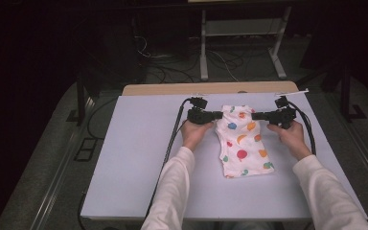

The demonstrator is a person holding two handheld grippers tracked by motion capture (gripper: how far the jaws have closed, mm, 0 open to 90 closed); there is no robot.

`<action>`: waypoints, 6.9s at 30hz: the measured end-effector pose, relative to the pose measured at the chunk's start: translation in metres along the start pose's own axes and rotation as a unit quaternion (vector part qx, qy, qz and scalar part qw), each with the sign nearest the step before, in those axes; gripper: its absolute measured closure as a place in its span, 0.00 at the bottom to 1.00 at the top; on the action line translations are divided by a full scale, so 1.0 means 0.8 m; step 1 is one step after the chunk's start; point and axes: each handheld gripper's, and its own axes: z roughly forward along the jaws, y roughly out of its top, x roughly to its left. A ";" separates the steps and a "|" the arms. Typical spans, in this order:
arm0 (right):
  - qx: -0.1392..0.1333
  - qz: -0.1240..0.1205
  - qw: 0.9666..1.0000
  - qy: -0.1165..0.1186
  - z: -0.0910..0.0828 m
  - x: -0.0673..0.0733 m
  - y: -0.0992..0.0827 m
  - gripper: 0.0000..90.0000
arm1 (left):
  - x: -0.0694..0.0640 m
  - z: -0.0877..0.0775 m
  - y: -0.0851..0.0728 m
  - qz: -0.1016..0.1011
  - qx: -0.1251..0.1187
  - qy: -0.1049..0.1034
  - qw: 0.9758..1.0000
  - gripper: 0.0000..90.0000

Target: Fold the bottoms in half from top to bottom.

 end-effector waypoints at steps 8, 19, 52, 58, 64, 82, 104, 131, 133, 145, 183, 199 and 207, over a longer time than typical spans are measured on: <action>0.002 -0.008 1.000 0.001 -0.009 0.008 0.000 0.97 | -0.010 -0.007 0.003 0.017 0.005 -0.002 1.000 0.98; 0.001 -0.022 1.000 -0.001 -0.020 0.016 -0.011 0.97 | -0.024 -0.016 -0.006 0.039 -0.001 -0.016 0.999 0.98; 0.002 -0.042 0.999 0.005 -0.039 0.035 -0.048 0.97 | -0.049 -0.030 -0.029 0.060 0.001 -0.046 0.997 0.97; 0.003 -0.048 0.999 0.006 -0.043 0.042 -0.052 0.97 | -0.052 -0.033 -0.034 0.061 0.000 -0.049 0.997 0.97; 0.009 -0.050 0.999 0.011 -0.043 0.046 -0.060 0.97 | -0.055 -0.038 -0.037 0.069 0.006 -0.051 0.996 0.97; 0.035 -0.058 0.998 0.012 -0.045 0.049 -0.072 0.97 | -0.062 -0.038 -0.060 0.066 0.009 -0.067 0.996 0.97; 0.083 -0.039 0.996 0.014 -0.042 0.046 -0.086 0.82 | -0.068 -0.027 -0.088 0.088 0.031 -0.073 0.993 0.97; 0.064 -0.018 0.998 0.005 -0.018 0.058 -0.018 0.98 | -0.082 -0.025 -0.102 0.120 0.037 -0.088 0.988 0.97; 0.083 -0.016 0.996 -0.002 -0.007 0.061 -0.013 0.98 | -0.081 -0.024 -0.102 0.119 0.038 -0.089 0.988 0.97; 0.182 -0.007 0.983 -0.006 0.052 0.063 -0.004 0.98 | -0.084 -0.018 -0.106 0.121 0.043 -0.099 0.987 0.97; 0.202 -0.058 0.976 0.052 0.001 0.103 -0.041 0.93 | -0.051 -0.043 -0.102 0.000 -0.020 -0.055 0.998 0.21; 0.192 -0.078 0.975 0.077 -0.022 0.118 -0.093 0.93 | -0.054 -0.037 -0.104 0.016 0.009 -0.040 0.999 0.15; 0.193 -0.089 0.974 0.076 -0.020 0.114 -0.112 0.92 | -0.058 -0.033 -0.101 0.027 0.020 -0.036 0.999 0.11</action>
